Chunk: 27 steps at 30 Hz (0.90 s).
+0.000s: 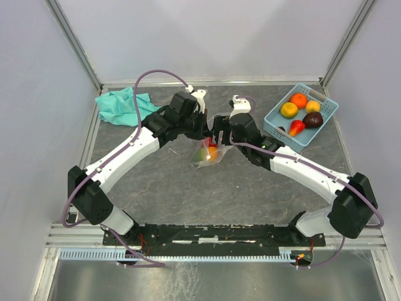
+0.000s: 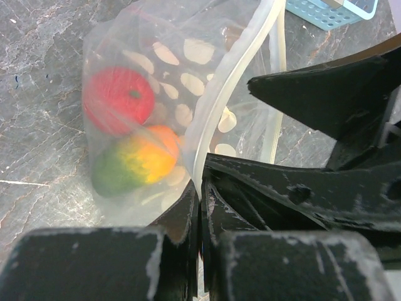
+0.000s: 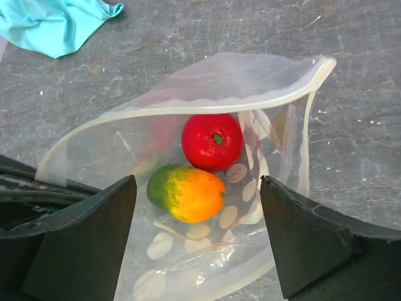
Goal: Place the food in the zip-top bag and seal the zipper
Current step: Place the fake fruit in the zipper food storage bag, then pick up the fake fruit from the bin.
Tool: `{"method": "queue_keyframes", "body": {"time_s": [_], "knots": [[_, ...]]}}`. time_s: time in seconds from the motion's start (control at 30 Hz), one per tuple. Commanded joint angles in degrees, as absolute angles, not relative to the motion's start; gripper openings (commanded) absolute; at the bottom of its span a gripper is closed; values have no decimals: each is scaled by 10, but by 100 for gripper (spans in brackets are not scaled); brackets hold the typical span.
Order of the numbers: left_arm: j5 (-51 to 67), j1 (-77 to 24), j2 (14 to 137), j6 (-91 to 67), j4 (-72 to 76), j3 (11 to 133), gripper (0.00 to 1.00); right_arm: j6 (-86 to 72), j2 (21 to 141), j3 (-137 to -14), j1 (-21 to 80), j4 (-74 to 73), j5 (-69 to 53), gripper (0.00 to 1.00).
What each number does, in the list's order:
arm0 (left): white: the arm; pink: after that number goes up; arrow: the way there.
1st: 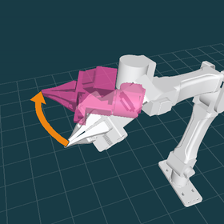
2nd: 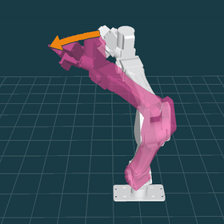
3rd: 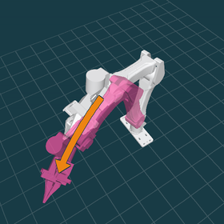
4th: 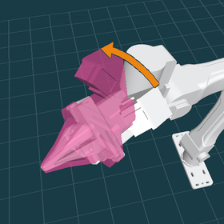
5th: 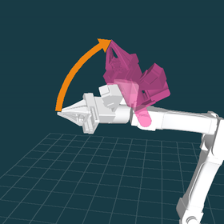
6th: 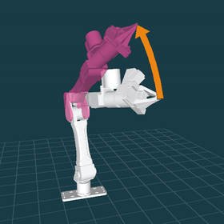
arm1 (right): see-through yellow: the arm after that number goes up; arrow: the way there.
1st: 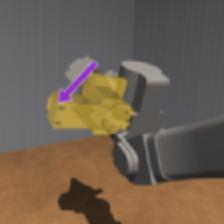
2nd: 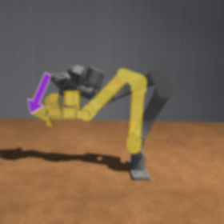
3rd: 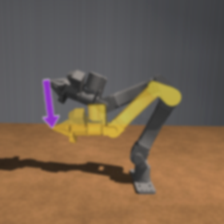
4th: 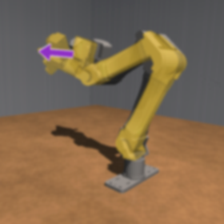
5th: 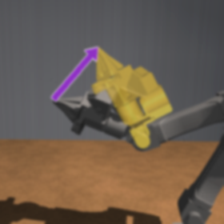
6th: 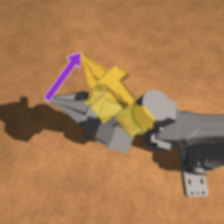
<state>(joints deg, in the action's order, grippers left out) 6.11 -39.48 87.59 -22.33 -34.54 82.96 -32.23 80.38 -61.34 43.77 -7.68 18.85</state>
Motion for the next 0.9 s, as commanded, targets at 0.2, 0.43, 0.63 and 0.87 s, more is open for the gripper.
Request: {"method": "queue_keyframes", "body": {"time_s": [0.2,0.43,0.63,0.87], "knots": [[41,-397,858,-227,-342,832,3,-218,718,-685,415,-190,186,85],[21,-396,856,-212,-355,838,3,-168,698,-715,332,-270,156,85],[14,-396,853,-206,-360,840,3,-148,722,-740,227,-323,160,86],[6,-397,853,-197,-367,850,3,-155,785,-752,108,-319,154,87]]}}
